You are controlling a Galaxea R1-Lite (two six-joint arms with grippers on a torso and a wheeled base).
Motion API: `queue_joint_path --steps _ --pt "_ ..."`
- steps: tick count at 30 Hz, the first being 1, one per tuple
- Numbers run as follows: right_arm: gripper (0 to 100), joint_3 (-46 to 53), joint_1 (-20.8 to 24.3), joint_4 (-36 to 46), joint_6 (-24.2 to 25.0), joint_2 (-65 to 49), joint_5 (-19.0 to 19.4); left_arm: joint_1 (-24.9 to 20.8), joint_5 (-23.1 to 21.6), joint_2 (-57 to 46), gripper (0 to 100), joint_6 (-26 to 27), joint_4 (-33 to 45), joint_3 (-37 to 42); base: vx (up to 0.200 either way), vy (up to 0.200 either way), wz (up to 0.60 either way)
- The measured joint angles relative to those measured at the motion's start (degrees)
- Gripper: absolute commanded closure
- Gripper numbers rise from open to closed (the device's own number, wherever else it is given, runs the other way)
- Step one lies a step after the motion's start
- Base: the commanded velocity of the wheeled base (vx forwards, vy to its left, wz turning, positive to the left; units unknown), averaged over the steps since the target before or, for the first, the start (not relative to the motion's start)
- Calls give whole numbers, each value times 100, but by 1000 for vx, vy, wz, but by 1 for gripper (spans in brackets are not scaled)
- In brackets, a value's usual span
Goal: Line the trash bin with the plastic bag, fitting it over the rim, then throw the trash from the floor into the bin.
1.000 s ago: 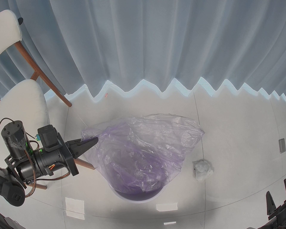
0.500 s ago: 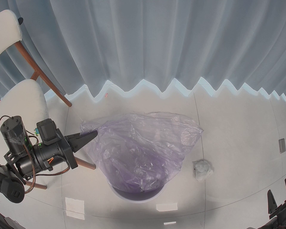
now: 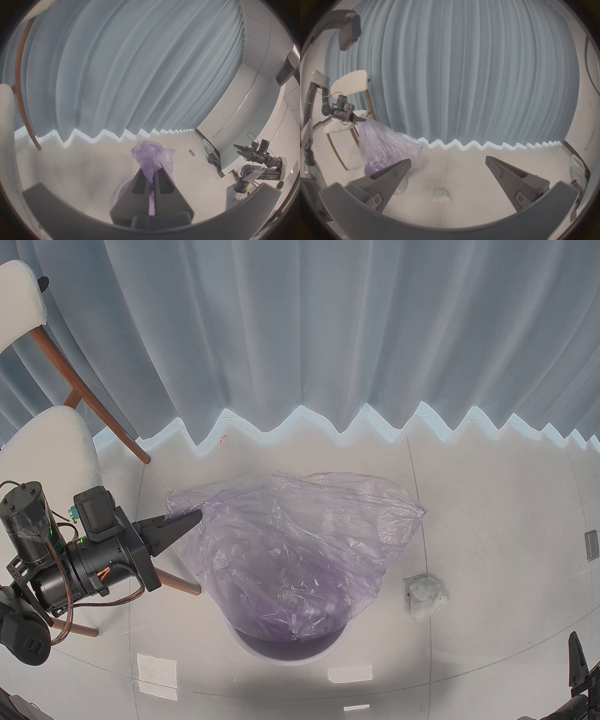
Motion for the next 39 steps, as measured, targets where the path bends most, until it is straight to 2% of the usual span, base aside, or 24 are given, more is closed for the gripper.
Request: queue_joint_path --steps 4,7,9,11,14,18,24,26,28,33,39 --pt "0 0 -4 -176 -62 0 518 74 5 2 100 0 -207 -2 0 0 0" --pt "0 -28 -4 -208 167 0 903 168 2 9 100 7 -355 -11 0 0 0" --pt "0 -74 -4 -211 417 0 1270 201 5 17 100 7 -405 -11 0 0 0" --pt "0 -149 -2 -200 713 0 1842 224 5 26 100 11 -435 -11 0 0 0" --pt "0 -273 0 -105 1342 0 2661 232 7 34 100 21 -457 0 0 0 0" --pt "0 -510 0 169 2484 2 3627 235 18 44 100 29 -479 18 0 0 0" --pt "0 -769 0 341 4097 63 4752 246 21 45 100 38 -495 33 0 0 0" --pt "0 -850 2 361 4480 111 5209 245 22 45 100 44 -497 44 0 0 0" --pt "0 -931 2 377 4724 204 5499 245 24 48 100 46 -497 55 0 0 0" --pt "0 -1145 0 238 4970 649 5633 246 24 56 100 46 -500 74 0 0 0" --pt "0 -1315 -11 -402 5197 1462 5644 256 24 67 100 46 -500 82 0 0 0"
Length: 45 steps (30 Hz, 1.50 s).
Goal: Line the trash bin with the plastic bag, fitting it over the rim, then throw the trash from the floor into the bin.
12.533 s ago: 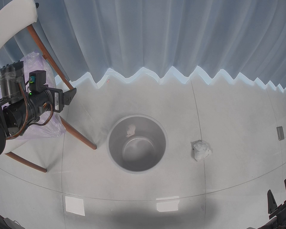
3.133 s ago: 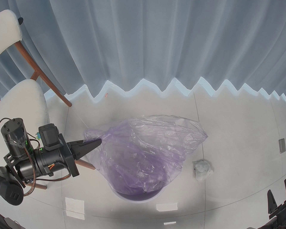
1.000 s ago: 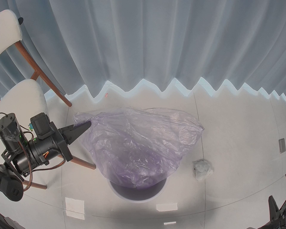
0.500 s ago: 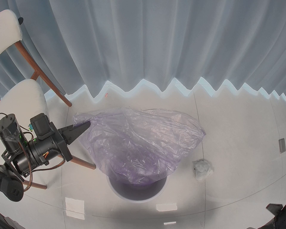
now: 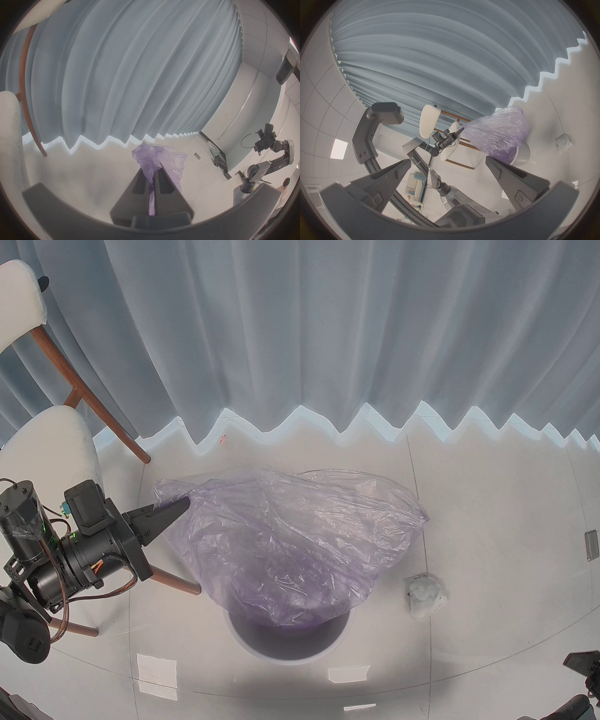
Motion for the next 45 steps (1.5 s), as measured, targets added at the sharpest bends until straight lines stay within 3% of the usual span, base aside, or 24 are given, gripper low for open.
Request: queue_joint_path --steps 13,20,24,40,45 --pt "0 -166 -144 -1375 6 1783 -156 6 2 63 100 7 -4 0 0 0 0" --pt "0 -291 -163 -1484 -433 2514 -708 11 2 82 100 7 -1 0 0 0 0" --pt "0 -324 -149 -1580 -706 2872 -823 26 2 99 100 5 0 0 0 0 0" --pt "0 -336 -74 -2174 -941 3762 -1601 80 2 208 100 24 -9 0 0 0 0" --pt "0 -336 200 -2196 -1371 3980 -2291 80 0 211 100 22 -9 0 0 0 0"
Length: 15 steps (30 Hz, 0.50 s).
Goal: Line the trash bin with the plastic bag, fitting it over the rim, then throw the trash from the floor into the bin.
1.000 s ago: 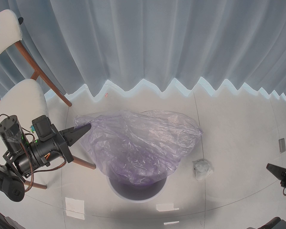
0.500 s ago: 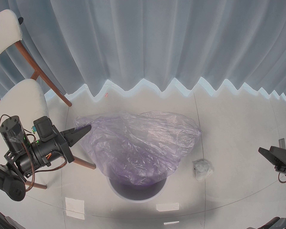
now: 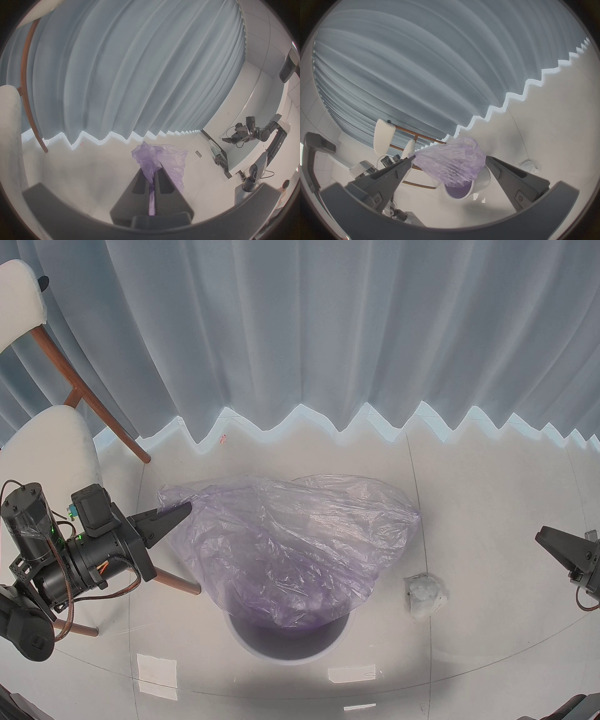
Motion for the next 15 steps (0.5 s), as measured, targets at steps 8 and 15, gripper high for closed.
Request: queue_joint_path --steps 8,15 --pt "0 -104 449 -15 -230 424 -339 6 2 0 100 2 0 -5 0 0 0" --pt "0 -258 652 -20 -219 678 -444 6 5 17 100 115 0 6 0 0 0"
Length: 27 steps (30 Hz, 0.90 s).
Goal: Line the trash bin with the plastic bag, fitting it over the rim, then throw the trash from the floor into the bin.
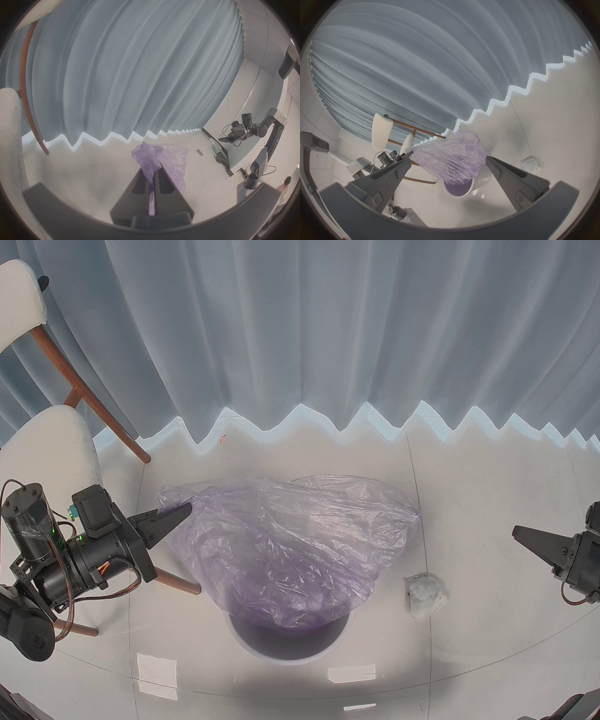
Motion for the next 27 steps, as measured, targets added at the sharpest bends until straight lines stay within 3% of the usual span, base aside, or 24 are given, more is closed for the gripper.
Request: queue_joint_path --steps 11,15,20,27 --pt "0 -130 863 -712 305 816 -816 -4 77 55 100 134 7 135 0 0 0" --pt "0 -276 1112 -807 936 1045 -862 0 79 59 100 145 7 251 0 0 0" --pt "0 -617 1446 -820 2125 1178 -859 -1 77 77 100 321 7 400 0 0 0" --pt "0 -894 1930 -783 2278 1676 -889 -11 17 174 100 510 0 562 0 0 0"
